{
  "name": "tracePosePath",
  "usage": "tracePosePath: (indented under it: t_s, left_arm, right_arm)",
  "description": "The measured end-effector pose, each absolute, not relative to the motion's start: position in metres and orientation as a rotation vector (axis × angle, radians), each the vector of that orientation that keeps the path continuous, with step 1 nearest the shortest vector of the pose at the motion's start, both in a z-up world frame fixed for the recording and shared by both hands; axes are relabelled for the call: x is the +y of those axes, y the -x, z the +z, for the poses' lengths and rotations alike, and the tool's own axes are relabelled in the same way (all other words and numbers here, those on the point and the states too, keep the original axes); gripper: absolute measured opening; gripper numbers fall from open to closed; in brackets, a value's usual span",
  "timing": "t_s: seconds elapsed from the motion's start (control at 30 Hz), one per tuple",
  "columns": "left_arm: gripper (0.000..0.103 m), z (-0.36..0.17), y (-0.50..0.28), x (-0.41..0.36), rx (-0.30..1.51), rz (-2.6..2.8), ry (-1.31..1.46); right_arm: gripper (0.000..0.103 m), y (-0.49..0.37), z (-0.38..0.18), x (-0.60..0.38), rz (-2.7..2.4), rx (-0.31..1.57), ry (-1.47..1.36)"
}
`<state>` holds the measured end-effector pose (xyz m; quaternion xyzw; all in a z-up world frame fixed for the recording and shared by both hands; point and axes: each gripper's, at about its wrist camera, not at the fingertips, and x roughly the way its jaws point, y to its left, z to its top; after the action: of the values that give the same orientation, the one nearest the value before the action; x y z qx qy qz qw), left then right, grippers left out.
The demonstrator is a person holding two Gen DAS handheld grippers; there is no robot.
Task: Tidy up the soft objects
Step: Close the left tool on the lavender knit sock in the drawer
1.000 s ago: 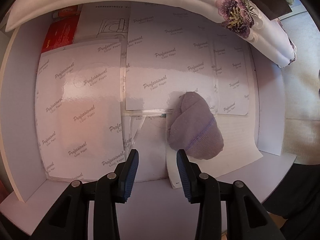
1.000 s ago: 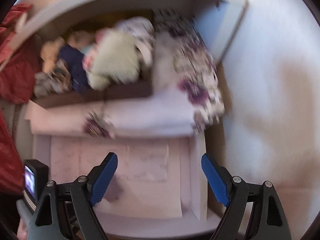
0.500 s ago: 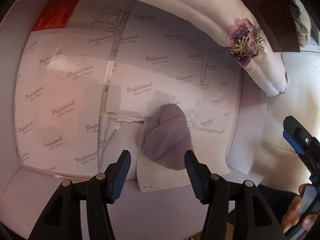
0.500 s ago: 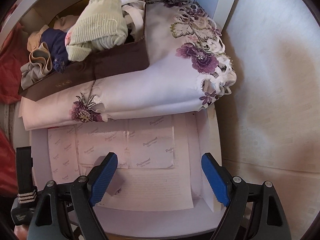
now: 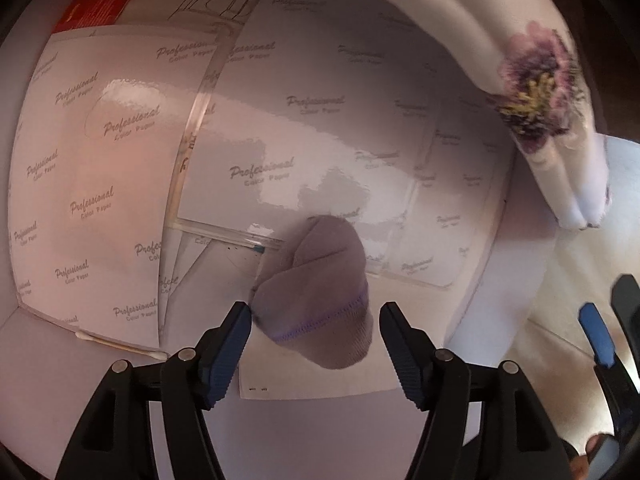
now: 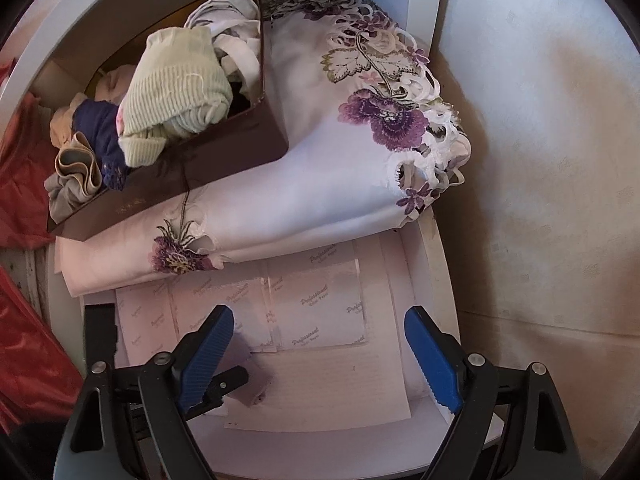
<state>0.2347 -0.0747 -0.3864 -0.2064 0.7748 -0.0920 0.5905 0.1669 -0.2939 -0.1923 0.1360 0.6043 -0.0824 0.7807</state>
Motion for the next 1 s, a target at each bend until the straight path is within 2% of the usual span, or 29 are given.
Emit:
tracePosePath:
  t_s: [0.53, 0.7, 1.0]
  left_arm:
    - [0.064, -0.394, -0.241, -0.104, 1.813, -0.115, 0.371]
    - [0.058, -0.383, -0.242, -0.11, 1.731, -0.189, 0.277]
    - [0.058, -0.351, -0.241, -0.079, 1.588, -0.192, 0.05]
  right_arm:
    - [0.088, -0.167, -0.2, -0.28, -0.144, 1.324, -0.271]
    - [0.088, -0.168, -0.208, -0.273, -0.134, 1.35, -0.238]
    - [0.088, -0.17, -0.243, -0.25, -0.094, 1.472, -0.139]
